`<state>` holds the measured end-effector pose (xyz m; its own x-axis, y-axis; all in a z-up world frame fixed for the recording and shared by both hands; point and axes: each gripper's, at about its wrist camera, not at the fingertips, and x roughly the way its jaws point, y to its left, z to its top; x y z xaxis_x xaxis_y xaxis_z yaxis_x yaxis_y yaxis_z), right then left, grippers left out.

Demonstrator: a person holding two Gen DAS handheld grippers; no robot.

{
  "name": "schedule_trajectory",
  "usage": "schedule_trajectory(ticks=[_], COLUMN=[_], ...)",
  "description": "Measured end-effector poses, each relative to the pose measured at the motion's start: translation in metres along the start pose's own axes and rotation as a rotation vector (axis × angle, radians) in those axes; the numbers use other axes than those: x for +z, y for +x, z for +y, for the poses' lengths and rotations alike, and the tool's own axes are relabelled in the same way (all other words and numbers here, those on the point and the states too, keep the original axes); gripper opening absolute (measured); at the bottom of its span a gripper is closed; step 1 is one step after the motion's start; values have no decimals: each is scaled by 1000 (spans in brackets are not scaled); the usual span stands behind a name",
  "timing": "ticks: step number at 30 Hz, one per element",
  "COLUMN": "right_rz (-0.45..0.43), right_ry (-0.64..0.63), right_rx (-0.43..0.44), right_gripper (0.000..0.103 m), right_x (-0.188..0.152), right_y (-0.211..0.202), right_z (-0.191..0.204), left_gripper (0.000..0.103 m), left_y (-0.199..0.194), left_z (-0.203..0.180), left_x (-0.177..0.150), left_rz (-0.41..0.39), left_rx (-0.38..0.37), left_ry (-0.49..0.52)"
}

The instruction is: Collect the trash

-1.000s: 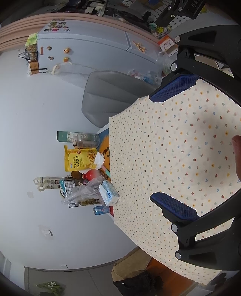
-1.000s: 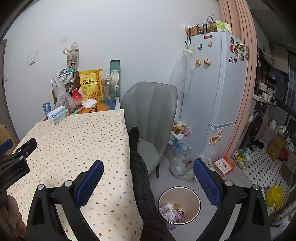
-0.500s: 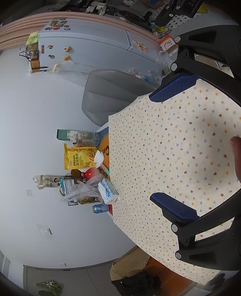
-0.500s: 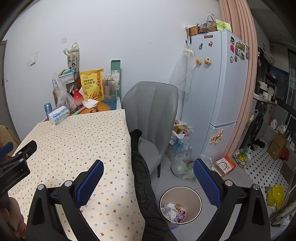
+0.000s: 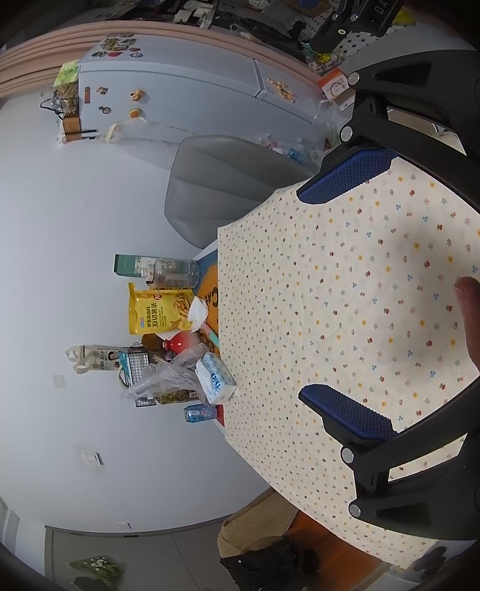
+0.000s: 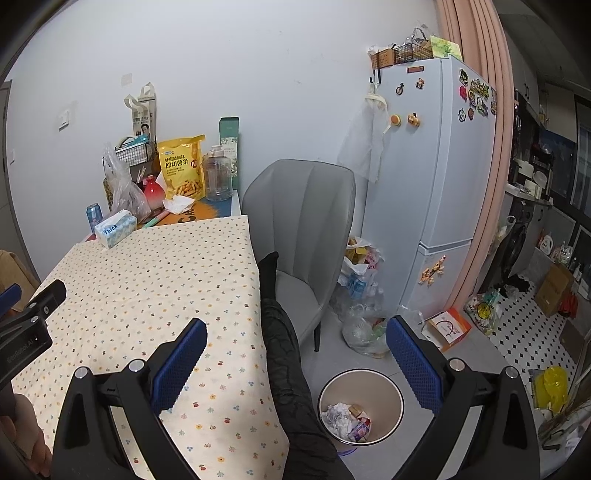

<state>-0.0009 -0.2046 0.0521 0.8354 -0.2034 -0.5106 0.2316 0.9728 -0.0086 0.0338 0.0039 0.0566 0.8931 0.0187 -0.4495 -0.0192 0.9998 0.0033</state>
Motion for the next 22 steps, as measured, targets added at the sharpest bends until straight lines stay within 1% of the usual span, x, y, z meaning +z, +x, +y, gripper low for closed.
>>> schedule_trajectory(ticks=[9,19,22], right_rz=[21,54,66], right_ry=[-8,-29,-48], right_rx=[9,9,13], right_gripper=[95,95,95], right_x=[-5,-14,-18], right_y=[10,24,31], right_z=[5,14,24], left_gripper=[97,97,97], left_y=[7,28,35], left_z=[7,18,26], left_x=[-9,-20,-28], left_rz=[11,62,67], left_rx=[8,3,31], left_ry=[-13,-46,-59])
